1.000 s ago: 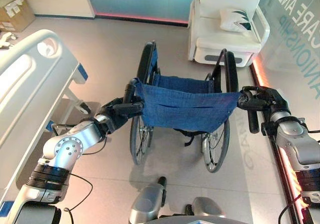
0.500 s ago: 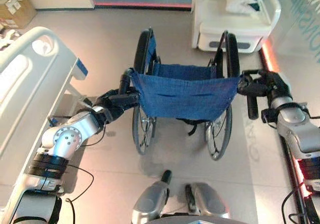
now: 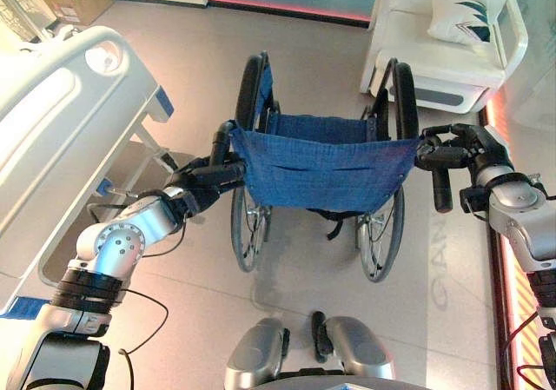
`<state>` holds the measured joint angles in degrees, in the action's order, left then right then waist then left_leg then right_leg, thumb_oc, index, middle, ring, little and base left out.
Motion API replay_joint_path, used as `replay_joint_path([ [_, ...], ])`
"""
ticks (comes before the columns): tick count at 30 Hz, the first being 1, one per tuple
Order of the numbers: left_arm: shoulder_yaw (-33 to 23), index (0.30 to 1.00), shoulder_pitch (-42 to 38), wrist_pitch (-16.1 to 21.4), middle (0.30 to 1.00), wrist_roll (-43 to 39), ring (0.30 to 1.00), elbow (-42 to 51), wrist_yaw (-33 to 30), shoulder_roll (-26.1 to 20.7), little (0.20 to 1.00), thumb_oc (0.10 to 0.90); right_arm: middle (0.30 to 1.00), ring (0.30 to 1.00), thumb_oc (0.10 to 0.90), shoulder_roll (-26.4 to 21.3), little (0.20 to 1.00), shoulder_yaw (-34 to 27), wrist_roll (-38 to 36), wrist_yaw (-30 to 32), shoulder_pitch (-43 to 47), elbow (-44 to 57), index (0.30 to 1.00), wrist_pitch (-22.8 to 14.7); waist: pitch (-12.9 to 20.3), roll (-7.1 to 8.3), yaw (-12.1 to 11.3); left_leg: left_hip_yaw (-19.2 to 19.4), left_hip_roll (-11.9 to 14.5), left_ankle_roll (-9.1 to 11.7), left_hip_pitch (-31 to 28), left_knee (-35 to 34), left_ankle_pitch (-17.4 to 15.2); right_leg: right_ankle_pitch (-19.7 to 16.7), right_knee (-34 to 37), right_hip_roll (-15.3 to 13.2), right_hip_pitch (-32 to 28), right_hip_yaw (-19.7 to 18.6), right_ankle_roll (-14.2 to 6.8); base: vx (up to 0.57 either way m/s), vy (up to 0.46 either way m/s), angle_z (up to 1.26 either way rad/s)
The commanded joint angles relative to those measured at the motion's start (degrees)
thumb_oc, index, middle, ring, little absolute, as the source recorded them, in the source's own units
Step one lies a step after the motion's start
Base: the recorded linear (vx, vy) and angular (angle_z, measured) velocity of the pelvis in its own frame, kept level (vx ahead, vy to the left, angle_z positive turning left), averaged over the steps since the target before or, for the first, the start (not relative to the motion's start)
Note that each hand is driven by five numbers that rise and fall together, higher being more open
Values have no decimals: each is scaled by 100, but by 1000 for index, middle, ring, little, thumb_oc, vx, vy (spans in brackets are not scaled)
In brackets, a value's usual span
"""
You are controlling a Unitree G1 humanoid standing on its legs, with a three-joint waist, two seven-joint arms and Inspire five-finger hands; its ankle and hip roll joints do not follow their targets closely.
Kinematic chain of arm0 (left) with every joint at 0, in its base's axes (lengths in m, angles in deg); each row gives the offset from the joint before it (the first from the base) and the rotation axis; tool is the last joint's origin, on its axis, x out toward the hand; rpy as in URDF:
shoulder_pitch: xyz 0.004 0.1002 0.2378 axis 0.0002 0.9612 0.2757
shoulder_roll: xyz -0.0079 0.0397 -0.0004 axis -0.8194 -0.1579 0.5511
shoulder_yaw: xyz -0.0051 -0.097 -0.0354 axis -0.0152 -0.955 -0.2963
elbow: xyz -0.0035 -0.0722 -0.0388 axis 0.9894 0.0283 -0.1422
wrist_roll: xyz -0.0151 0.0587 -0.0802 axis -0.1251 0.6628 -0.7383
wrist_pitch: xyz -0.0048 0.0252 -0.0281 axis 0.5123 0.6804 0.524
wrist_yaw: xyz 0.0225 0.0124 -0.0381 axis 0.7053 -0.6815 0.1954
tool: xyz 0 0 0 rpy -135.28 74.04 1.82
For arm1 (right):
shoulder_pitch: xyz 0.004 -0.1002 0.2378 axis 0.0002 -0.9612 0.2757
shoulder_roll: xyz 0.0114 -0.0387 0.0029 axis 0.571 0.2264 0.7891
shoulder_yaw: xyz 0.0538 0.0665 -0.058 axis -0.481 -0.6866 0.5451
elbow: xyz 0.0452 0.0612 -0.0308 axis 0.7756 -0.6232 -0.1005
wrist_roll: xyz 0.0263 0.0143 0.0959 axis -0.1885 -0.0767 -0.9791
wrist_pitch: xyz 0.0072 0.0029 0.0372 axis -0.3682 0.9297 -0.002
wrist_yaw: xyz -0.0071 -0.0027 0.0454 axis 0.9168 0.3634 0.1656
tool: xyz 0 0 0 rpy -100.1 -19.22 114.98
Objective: Push the wheelchair next to the bed
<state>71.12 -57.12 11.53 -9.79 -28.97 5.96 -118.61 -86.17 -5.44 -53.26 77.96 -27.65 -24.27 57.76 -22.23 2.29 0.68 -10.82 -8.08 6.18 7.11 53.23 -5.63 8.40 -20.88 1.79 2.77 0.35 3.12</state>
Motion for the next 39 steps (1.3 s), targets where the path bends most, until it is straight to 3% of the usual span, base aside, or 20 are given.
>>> replay_joint_path([
  [1,-1191,300,-327,895,300,-425,300,447,93,-233,300,400,300,300,400,-304,300,591,-476,-421,299,469,300,-348,891,95,-254,80,1,-482,-93,-758,743,-1073,1324,-59,-427,-2,-489,322,-115,-8],
  [4,-1140,300,-404,979,300,-578,300,447,90,-378,300,400,300,300,400,-228,300,751,-324,-520,406,324,300,-516,895,-7,-336,144,150,-522,-152,-2841,951,-710,1219,284,-713,-43,-417,318,-60,-2],
  [6,-1057,300,-468,1032,300,-517,300,347,144,-369,300,400,300,300,400,-154,300,851,-272,-539,468,113,300,-711,850,-34,-405,268,162,-456,-28,-3415,1193,-577,1213,407,-902,-77,-376,284,-58,-5],
  [7,-940,300,-466,1150,300,-380,300,267,192,-284,300,400,300,300,400,-35,300,927,-195,-510,432,-98,300,-948,803,-92,-458,545,222,-373,242,-4030,1474,-462,1228,577,-1129,-91,-320,278,-57,-17],
  [9,-857,300,-444,1269,300,-319,300,209,225,-250,300,400,300,300,400,24,300,933,-150,-502,334,-163,300,-1090,774,-119,-487,762,240,-328,412,-4339,1687,-390,1256,671,-1302,-120,-287,376,-76,-18],
  [10,-760,300,-411,1387,300,-281,300,200,266,-225,300,400,300,300,400,48,300,878,-126,-522,148,-170,300,-1224,768,-99,-535,1099,225,-329,605,-4427,1819,-264,1314,726,-1561,-171,-262,489,-82,-3],
  [14,-798,300,-523,1250,300,-167,300,116,247,-236,300,400,300,300,400,201,300,923,-74,-637,178,-306,300,-1318,974,11,-675,1100,79,-635,534,-4367,1302,-30,1035,687,-1728,-251,-402,399,-34,-18],
  [15,-807,300,-605,1153,300,-129,300,35,197,-264,300,400,300,300,400,259,300,934,-70,-688,180,-355,300,-1355,1083,66,-735,1136,16,-753,463,-4387,1180,-170,788,652,-1782,-210,-536,407,-37,-35],
  [17,-822,300,-726,1135,300,-104,300,-167,179,-387,300,400,300,300,400,349,300,995,-60,-703,179,-380,300,-1454,1192,198,-841,1225,-113,-972,352,-4297,967,-1160,-566,645,-1512,-117,-1057,418,-36,-28],
  [18,-823,300,-740,1147,300,-107,300,-182,185,-401,300,400,300,300,400,356,300,1002,-62,-701,187,-381,300,-1466,1208,185,-850,1223,-94,-975,365,-4294,974,-1236,-631,668,-1445,-119,-1079,241,-18,-46],
  [22,-799,300,-980,891,300,-278,300,-221,195,-760,300,400,300,300,400,422,300,1050,-156,-616,304,-384,300,-1414,1284,167,-876,974,-123,-1039,136,-4271,882,-2136,-2002,816,-744,-126,-1470,293,-41,-35],
  [24,-753,300,-1074,779,300,-493,300,-220,201,-1013,300,400,300,300,400,352,300,1020,-186,-610,296,-370,300,-1362,1369,149,-825,821,-233,-1067,40,-4245,832,-1935,-1632,635,-615,-246,-1390,326,-29,18],
  [25,-734,300,-1118,786,300,-605,300,-263,233,-1115,300,400,300,300,400,298,300,995,-167,-646,291,-353,300,-1345,1401,121,-803,769,-276,-1077,27,-4178,797,-1684,-1287,493,-620,-231,-1282,267,-45,29],
  [26,-690,300,-1196,817,300,-741,300,-322,270,-1228,300,400,300,300,400,234,300,983,-129,-688,311,-352,300,-1351,1412,43,-790,742,-271,-1063,33,-4021,728,-1184,-666,230,-621,-104,-1058,253,-56,20],
  [28,-597,300,-1316,867,300,-778,300,-388,309,-1241,300,400,300,300,400,204,300,979,-60,-692,372,-399,300,-1387,1326,-37,-760,663,-266,-998,53,-3672,614,-696,118,-81,-613,53,-819,208,-107,-36],
  [29,-561,300,-1359,886,300,-774,300,-412,314,-1237,300,400,300,300,400,198,300,971,-45,-695,390,-414,300,-1405,1277,-59,-726,605,-270,-978,43,-3566,566,-630,267,-134,-664,118,-783,216,-163,-48],
  [31,-439,300,-1515,967,300,-664,300,-483,334,-1139,300,400,300,300,400,132,300,1017,-112,-686,651,-531,300,-1413,1098,-130,-671,445,-266,-922,-151,-3266,209,-726,792,-565,-477,111,-826,198,-227,13],
  [33,-324,300,-1726,1037,300,-594,300,-549,236,-1072,300,400,300,300,400,154,300,1162,-245,-588,1023,-609,300,-1329,876,-148,-559,290,-208,-889,-552,-3106,-415,-1285,1090,-1024,16,-245,-1027,182,-347,34],
  [35,-330,300,-1801,1036,300,-594,300,-547,100,-1097,300,400,300,300,400,206,300,1226,-283,-586,1211,-577,300,-1220,789,-136,-516,230,-80,-835,-653,-3027,-576,-1441,1065,-1097,201,-424,-1114,129,-360,21],
  [39,-558,300,-1724,932,300,-439,300,-485,20,-1049,300,400,300,300,400,171,300,1364,-412,-683,1565,-444,300,-893,805,-30,-587,54,510,-602,-755,-3143,-180,-1266,1104,-986,16,-222,-1160,130,-407,53],
])
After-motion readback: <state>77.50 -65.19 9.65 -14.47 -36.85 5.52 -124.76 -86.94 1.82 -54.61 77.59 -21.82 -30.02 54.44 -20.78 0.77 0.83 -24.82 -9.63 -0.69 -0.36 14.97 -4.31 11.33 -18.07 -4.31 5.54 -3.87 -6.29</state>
